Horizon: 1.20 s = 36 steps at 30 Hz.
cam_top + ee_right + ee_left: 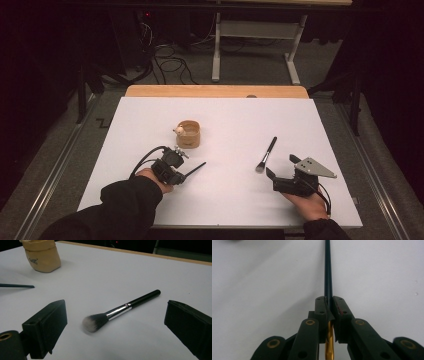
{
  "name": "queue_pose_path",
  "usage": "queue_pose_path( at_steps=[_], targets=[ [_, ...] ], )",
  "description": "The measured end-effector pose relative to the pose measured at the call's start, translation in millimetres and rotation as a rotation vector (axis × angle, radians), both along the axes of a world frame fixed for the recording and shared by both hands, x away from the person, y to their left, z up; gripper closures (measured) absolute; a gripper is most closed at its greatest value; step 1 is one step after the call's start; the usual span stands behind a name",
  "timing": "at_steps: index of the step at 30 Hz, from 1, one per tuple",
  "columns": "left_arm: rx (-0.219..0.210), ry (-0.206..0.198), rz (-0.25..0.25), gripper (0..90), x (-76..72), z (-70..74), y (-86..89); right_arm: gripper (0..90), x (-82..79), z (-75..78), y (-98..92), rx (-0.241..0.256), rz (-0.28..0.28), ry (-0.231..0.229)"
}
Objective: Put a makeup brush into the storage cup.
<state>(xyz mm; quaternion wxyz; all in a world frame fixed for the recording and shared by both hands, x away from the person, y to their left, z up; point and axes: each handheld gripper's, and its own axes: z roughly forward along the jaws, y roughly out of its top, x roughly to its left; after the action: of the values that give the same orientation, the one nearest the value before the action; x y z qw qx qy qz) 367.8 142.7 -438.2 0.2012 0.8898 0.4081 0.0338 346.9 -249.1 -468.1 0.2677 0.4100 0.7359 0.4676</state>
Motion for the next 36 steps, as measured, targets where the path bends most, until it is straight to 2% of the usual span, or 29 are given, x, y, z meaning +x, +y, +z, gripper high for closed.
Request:
queue_pose_path(
  at_steps=[10,21,26,31,36],
  targets=[
    [-0.006,-0.036,-0.017,83.1,-2.6,23.0,16.2,5.2,-1.9,-0.7,0.5,-0.013,0.005,-0.003],
    [-0.044,-0.062,-0.068,83.2,-9.5,32.9,14.4,5.2,-2.8,-0.1,0.0,-0.013,0.006,-0.008],
    [-0.083,-0.071,-0.1,83.2,-12.7,39.6,10.6,5.6,-3.6,0.6,2.0,-0.007,0.016,-0.011],
    [-0.104,-0.074,-0.127,83.2,-14.3,42.5,10.2,6.8,-4.0,0.4,7.1,0.001,0.041,-0.017],
    [-0.114,-0.09,-0.142,83.2,-16.0,43.3,12.0,7.9,-3.9,1.5,15.9,-0.026,0.075,-0.027]
  ],
)
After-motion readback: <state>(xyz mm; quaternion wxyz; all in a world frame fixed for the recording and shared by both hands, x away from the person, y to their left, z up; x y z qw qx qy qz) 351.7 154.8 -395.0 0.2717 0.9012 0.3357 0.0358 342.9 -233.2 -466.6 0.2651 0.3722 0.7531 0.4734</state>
